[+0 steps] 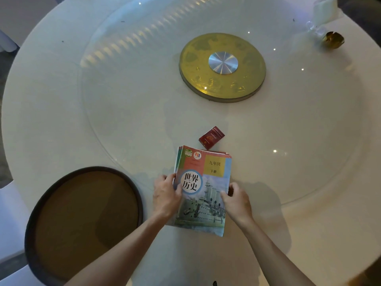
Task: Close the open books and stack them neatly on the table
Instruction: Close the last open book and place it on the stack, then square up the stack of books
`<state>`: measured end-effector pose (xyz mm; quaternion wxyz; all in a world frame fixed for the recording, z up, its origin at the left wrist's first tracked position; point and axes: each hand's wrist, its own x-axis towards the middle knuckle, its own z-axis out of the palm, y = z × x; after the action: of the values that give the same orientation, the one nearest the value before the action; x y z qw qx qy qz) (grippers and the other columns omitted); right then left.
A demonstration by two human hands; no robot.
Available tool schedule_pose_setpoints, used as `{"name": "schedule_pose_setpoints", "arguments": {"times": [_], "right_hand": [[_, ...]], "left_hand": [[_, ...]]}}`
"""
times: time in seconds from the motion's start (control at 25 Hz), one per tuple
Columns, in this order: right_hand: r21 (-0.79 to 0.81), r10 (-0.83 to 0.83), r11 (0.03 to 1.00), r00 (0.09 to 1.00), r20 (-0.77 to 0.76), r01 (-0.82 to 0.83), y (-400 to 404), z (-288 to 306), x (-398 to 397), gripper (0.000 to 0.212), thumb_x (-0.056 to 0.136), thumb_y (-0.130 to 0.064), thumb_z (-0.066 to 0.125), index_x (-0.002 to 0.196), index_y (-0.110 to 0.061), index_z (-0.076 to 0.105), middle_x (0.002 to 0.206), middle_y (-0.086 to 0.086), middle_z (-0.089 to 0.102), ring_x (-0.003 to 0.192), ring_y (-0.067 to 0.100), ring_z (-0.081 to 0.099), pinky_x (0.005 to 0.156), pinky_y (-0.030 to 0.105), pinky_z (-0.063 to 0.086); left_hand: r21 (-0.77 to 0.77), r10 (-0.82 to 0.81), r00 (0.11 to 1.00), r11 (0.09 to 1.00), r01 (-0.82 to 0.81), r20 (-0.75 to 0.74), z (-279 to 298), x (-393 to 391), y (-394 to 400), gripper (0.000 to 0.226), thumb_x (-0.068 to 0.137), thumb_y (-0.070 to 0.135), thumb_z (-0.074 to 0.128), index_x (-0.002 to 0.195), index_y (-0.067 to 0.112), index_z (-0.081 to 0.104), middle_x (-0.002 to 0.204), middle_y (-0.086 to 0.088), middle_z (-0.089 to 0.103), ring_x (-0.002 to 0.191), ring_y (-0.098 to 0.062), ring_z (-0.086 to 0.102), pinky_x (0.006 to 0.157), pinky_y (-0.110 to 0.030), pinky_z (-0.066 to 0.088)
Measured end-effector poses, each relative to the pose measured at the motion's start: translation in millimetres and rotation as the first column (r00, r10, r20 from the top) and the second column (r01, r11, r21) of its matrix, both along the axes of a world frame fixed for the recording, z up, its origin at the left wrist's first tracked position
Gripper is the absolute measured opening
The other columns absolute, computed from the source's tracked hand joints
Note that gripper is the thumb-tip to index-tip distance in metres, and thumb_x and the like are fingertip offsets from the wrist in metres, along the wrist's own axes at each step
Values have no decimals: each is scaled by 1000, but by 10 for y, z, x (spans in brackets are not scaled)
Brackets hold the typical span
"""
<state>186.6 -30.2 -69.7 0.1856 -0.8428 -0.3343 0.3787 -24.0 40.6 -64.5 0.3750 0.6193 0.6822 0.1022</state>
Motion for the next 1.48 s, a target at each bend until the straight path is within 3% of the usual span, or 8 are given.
{"name": "schedule_pose_setpoints", "arguments": {"times": [0.16, 0.28, 0.52, 0.64, 0.92, 1.04, 1.36, 1.48], "right_hand": [[-19, -59, 998, 995, 76, 60, 113, -46, 25, 16, 92, -25, 66, 97, -14, 55, 93, 2, 62, 84, 24, 60, 69, 36, 47], [-59, -104, 993, 994, -15, 103, 155, -147, 53, 15, 95, -25, 61, 102, -13, 61, 98, 3, 69, 88, 23, 65, 71, 34, 48], [-46, -92, 995, 996, -13, 91, 182, -163, 1, 23, 97, -18, 54, 75, -19, 60, 70, -2, 62, 63, 19, 56, 56, 31, 38], [-37, -62, 997, 998, 7, 62, 171, -217, 0, 23, 97, -21, 53, 79, -13, 63, 73, 3, 63, 64, 23, 55, 55, 32, 38], [32, -26, 999, 999, -23, 27, 187, -233, -22, 19, 99, -26, 53, 99, -16, 70, 99, 9, 63, 92, 27, 60, 77, 36, 49], [37, -138, 989, 978, -153, 145, 200, -222, -35, 18, 97, -23, 55, 98, -22, 73, 90, 5, 76, 80, 30, 70, 68, 37, 53], [-11, -209, 978, 972, -105, 209, 361, -203, 2, 13, 95, -19, 60, 95, -16, 73, 85, 0, 75, 73, 21, 67, 61, 32, 47], [5, -214, 977, 972, -94, 215, 464, -163, 109, 13, 95, -16, 61, 92, -14, 74, 82, 0, 73, 71, 22, 64, 62, 32, 46]], "left_hand": [[-129, -45, 999, 990, 48, 23, -74, -23, 125, 47, 93, 37, 60, 139, 29, 52, 106, -4, 56, 102, -22, 60, 87, -38, 54], [-156, -51, 999, 986, 52, 6, -104, 26, 141, 42, 92, 42, 59, 132, 31, 56, 104, -4, 56, 99, -23, 61, 88, -43, 57], [-218, -15, 997, 976, -1, -70, -102, 117, 168, 32, 96, 41, 54, 116, 18, 61, 109, -10, 55, 106, -28, 55, 94, -43, 51], [-232, -8, 999, 973, -3, -45, -106, 120, 162, 32, 95, 41, 56, 119, 20, 61, 109, -9, 54, 107, -26, 54, 96, -43, 51], [-246, 110, 990, 966, -85, 90, -73, 29, 201, 29, 95, 30, 62, 121, 18, 70, 113, -4, 66, 94, -19, 66, 68, -27, 54], [-283, 173, 973, 951, -125, 152, -17, 30, 204, 27, 96, 25, 62, 122, 21, 70, 110, 2, 76, 89, -13, 70, 56, -20, 50], [-304, 182, 976, 943, -137, 122, 60, 100, 293, 25, 94, 25, 62, 116, 22, 74, 105, 4, 78, 84, -12, 70, 52, -21, 45], [-323, 195, 965, 937, -132, 172, 44, 200, 411, 24, 92, 23, 64, 114, 22, 74, 104, 5, 79, 87, -14, 73, 68, -34, 60]]}}
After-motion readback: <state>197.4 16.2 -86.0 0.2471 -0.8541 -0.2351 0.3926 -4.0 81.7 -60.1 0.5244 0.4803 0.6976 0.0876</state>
